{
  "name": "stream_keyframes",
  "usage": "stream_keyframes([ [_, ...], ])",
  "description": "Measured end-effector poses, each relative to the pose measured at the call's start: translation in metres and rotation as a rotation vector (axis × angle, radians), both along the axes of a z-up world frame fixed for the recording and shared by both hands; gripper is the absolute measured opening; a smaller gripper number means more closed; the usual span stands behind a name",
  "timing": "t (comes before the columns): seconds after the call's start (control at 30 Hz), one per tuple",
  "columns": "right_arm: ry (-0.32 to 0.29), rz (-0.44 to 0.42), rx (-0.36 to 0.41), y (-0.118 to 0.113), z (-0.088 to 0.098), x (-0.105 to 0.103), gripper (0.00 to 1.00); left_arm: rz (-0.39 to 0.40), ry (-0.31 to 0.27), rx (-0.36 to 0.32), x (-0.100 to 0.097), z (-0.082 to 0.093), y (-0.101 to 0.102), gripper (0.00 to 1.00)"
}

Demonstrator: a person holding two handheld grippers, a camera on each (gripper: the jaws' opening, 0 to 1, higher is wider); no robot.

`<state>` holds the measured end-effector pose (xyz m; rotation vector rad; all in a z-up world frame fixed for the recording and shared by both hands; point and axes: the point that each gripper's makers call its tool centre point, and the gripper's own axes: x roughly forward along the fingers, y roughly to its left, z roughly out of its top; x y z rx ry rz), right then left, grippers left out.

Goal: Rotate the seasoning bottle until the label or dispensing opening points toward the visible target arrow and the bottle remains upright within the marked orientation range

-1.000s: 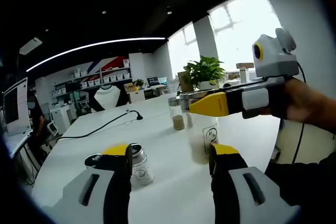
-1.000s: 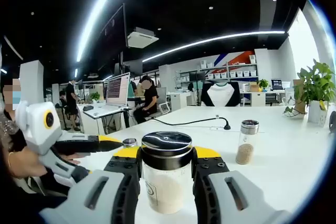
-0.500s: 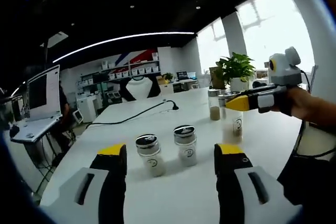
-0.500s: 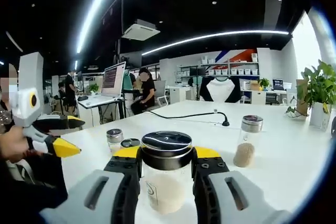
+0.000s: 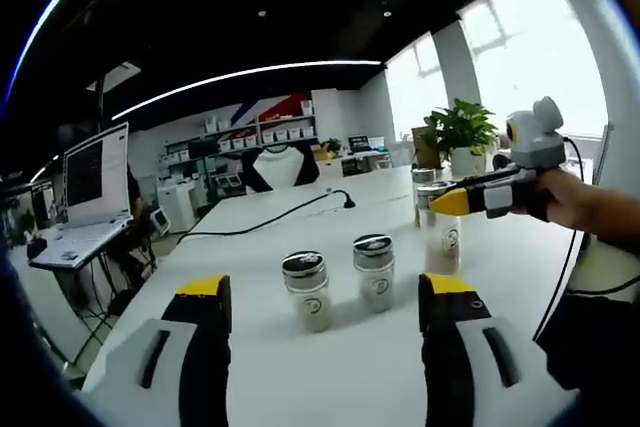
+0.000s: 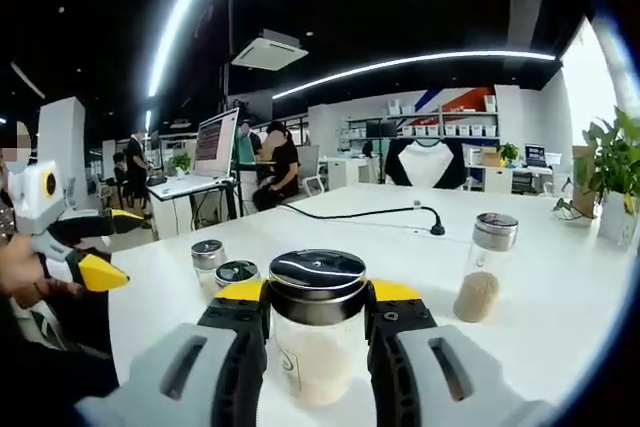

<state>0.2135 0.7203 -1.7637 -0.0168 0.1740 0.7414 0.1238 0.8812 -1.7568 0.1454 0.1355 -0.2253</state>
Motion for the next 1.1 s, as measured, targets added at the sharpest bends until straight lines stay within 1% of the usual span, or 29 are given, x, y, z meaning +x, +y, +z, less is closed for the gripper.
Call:
stream_keyframes([
  [0.17, 0.005, 0.015, -0.006, 0.006, -0.003, 0.001, 0.34, 0.011, -0.001, 0.005, 0.001, 0.001, 0.005, 0.81],
  [0.23, 0.008, 0.018, -0.003, 0.007, -0.004, 0.001, 0.34, 0.031, -0.005, 0.004, 0.001, 0.002, 0.009, 0.84],
  [0.3, 0.012, 0.021, -0.003, 0.008, -0.006, 0.001, 0.34, 0.029, -0.001, -0.001, 0.002, 0.002, 0.009, 0.86],
  [0.33, 0.017, 0.022, -0.004, 0.008, -0.009, 0.001, 0.34, 0.029, 0.005, -0.004, 0.002, 0.000, 0.010, 0.86],
  [0.5, 0.016, 0.031, 0.000, 0.009, -0.009, 0.000, 0.35, 0.039, 0.011, 0.001, 0.003, -0.003, 0.012, 0.85],
  [0.67, 0.002, 0.064, -0.031, 0.013, -0.011, -0.004, 0.35, 0.038, 0.024, -0.005, 0.003, -0.007, 0.011, 0.85],
  [0.73, -0.005, 0.064, -0.033, 0.013, -0.011, -0.005, 0.35, 0.039, 0.027, -0.005, 0.003, -0.008, 0.010, 0.85],
  [0.97, -0.001, 0.070, -0.036, 0.013, -0.011, -0.004, 0.35, 0.034, 0.038, -0.004, 0.001, -0.010, 0.009, 0.85],
  [1.03, 0.004, 0.072, -0.046, 0.014, -0.011, -0.004, 0.35, 0.029, 0.027, -0.010, -0.001, -0.007, 0.009, 0.85],
  [1.1, 0.010, 0.073, -0.048, 0.014, -0.011, -0.004, 0.35, 0.023, 0.032, -0.012, -0.001, -0.007, 0.007, 0.86],
])
